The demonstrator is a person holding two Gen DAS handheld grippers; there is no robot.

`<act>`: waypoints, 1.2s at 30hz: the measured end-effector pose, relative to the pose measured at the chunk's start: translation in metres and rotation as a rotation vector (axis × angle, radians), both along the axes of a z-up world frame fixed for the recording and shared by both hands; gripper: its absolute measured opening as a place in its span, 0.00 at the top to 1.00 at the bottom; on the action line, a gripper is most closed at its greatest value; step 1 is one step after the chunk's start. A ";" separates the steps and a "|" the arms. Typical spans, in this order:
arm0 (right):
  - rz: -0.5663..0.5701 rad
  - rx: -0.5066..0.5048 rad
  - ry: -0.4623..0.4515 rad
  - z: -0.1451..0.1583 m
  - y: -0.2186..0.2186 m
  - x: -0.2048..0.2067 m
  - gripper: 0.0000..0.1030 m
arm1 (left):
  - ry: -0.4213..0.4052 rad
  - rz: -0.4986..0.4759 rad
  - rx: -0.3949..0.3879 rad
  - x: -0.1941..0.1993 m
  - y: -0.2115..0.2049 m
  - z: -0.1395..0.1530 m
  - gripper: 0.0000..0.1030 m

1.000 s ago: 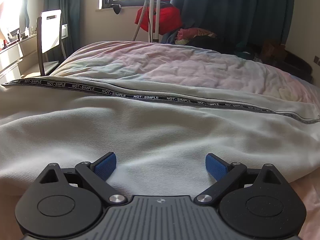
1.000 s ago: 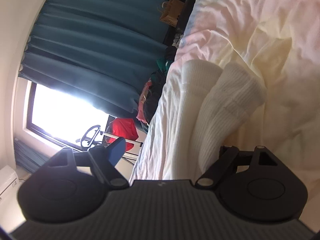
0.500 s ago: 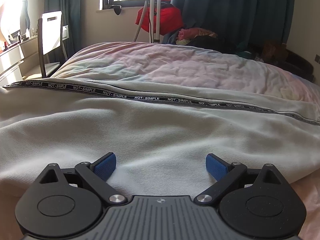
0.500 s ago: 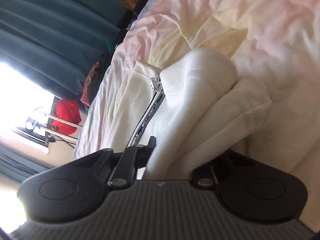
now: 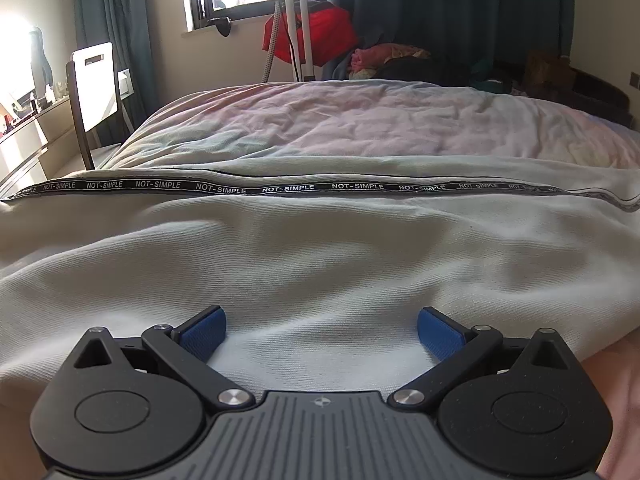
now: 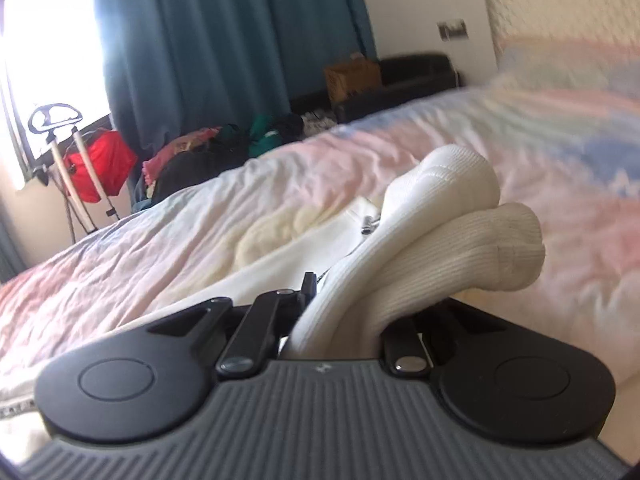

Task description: Fold clothes

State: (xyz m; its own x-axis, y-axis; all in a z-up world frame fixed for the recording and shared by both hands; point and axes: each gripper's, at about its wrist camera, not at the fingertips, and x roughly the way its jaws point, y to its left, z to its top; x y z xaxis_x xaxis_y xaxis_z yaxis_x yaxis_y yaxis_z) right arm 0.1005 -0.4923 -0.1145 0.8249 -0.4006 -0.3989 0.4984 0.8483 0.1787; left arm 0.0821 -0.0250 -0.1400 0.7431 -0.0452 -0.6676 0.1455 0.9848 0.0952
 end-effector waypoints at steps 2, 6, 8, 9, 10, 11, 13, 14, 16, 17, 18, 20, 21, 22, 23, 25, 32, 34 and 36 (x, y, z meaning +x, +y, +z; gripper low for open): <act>0.068 -0.162 -0.023 0.015 0.037 -0.001 0.86 | -0.009 0.006 -0.002 -0.001 0.001 0.004 0.00; 0.270 -0.427 -0.110 0.031 0.121 -0.009 0.86 | -0.072 0.046 -0.057 -0.010 0.009 0.024 0.00; 0.406 -0.562 -0.117 0.024 0.168 -0.013 0.86 | -0.115 0.074 -0.110 -0.016 0.017 0.039 0.00; 0.478 -0.612 -0.103 0.015 0.190 -0.014 0.86 | -0.132 0.087 -0.143 -0.019 0.021 0.045 0.00; 0.546 -0.641 -0.074 0.004 0.207 -0.015 0.86 | -0.140 0.101 -0.170 -0.020 0.026 0.050 0.00; 0.615 -0.669 -0.046 -0.007 0.225 -0.016 0.86 | -0.146 0.115 -0.198 -0.021 0.030 0.054 0.00; 0.737 -0.731 0.006 -0.032 0.254 -0.020 0.86 | -0.130 0.158 -0.265 -0.020 0.041 0.059 0.00; 0.780 -0.767 0.026 -0.041 0.265 -0.025 0.86 | -0.117 0.178 -0.292 -0.018 0.045 0.060 0.00; 0.854 -0.834 0.064 -0.058 0.284 -0.034 0.86 | -0.091 0.215 -0.345 -0.015 0.054 0.062 0.00; 0.852 -0.846 0.070 -0.059 0.285 -0.035 0.86 | -0.089 0.228 -0.369 -0.015 0.058 0.063 0.00; 0.851 -0.831 0.076 -0.057 0.283 -0.034 0.86 | -0.094 0.234 -0.393 -0.014 0.061 0.064 0.00; 0.847 -0.785 0.082 -0.050 0.277 -0.032 0.86 | -0.113 0.237 -0.417 -0.012 0.066 0.067 0.00; 0.844 -0.775 0.080 -0.047 0.277 -0.033 0.86 | -0.122 0.238 -0.429 -0.011 0.069 0.068 0.00; 0.843 -0.772 0.072 -0.043 0.280 -0.035 0.86 | -0.132 0.239 -0.441 -0.010 0.071 0.070 0.00; 0.846 -0.774 0.059 -0.039 0.284 -0.037 0.86 | -0.141 0.241 -0.453 -0.009 0.074 0.071 0.00; 0.862 -0.770 0.015 -0.028 0.297 -0.043 0.86 | -0.152 0.242 -0.459 -0.007 0.078 0.071 0.00; 0.906 -0.686 0.021 -0.030 0.341 -0.045 0.84 | -0.171 0.188 -0.460 -0.005 0.080 0.067 0.00; 0.930 -0.654 0.052 -0.030 0.339 -0.044 0.80 | -0.166 0.157 -0.447 -0.003 0.076 0.065 0.00; 0.990 -0.605 0.086 -0.021 0.332 -0.046 0.62 | -0.155 0.122 -0.434 0.000 0.071 0.062 0.00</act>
